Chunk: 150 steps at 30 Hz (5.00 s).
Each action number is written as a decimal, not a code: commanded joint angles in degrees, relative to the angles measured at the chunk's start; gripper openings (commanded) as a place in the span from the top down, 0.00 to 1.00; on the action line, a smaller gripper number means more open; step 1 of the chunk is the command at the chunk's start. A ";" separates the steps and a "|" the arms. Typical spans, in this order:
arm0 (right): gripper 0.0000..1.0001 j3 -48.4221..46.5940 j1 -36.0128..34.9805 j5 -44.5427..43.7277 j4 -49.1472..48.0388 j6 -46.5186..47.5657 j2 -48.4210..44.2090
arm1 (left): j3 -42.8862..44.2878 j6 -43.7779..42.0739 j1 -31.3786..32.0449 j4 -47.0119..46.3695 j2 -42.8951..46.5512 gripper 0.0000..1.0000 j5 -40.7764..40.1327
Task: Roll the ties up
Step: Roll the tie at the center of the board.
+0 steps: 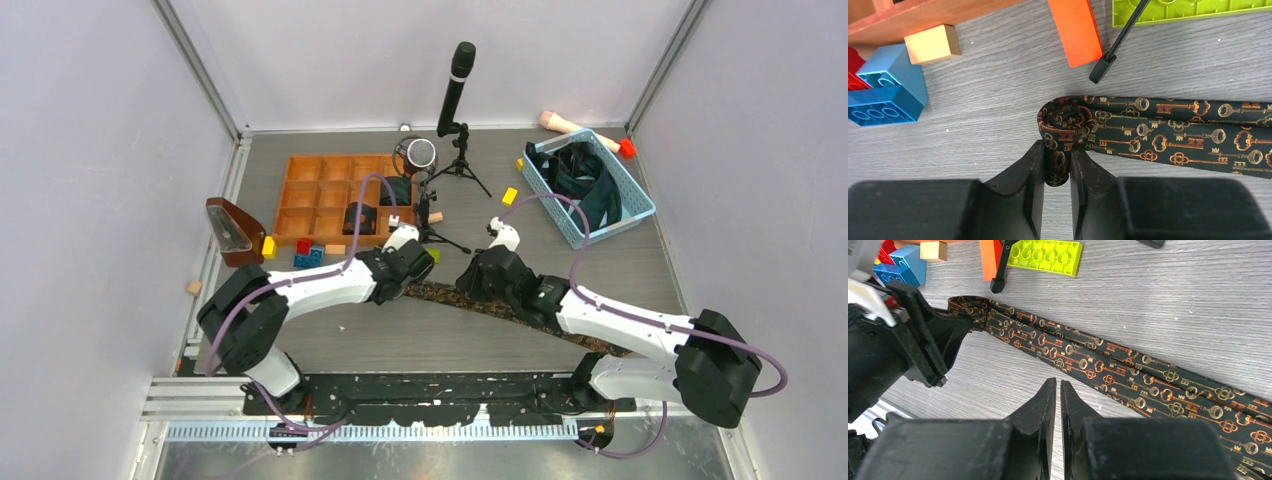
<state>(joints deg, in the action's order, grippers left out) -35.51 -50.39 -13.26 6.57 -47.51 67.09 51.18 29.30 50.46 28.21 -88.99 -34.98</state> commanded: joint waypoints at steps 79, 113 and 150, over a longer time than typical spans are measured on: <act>0.85 4.17 0.91 -5.02 0.77 -2.61 -6.52 | 12.19 0.76 11.43 6.09 -9.67 0.77 -10.80; 0.86 -1.49 0.69 8.10 -18.61 -0.59 6.27 | -5.33 -3.80 -8.68 -17.06 19.78 0.76 16.81; 1.00 -10.14 -2.96 18.10 -37.50 -4.70 30.38 | -24.11 4.33 -28.21 -26.67 27.06 0.76 38.06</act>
<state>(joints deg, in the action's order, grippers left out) -42.59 -53.15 5.56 -30.30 -53.82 99.90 27.03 33.87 22.72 4.73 -61.32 1.76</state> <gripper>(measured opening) 0.039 0.240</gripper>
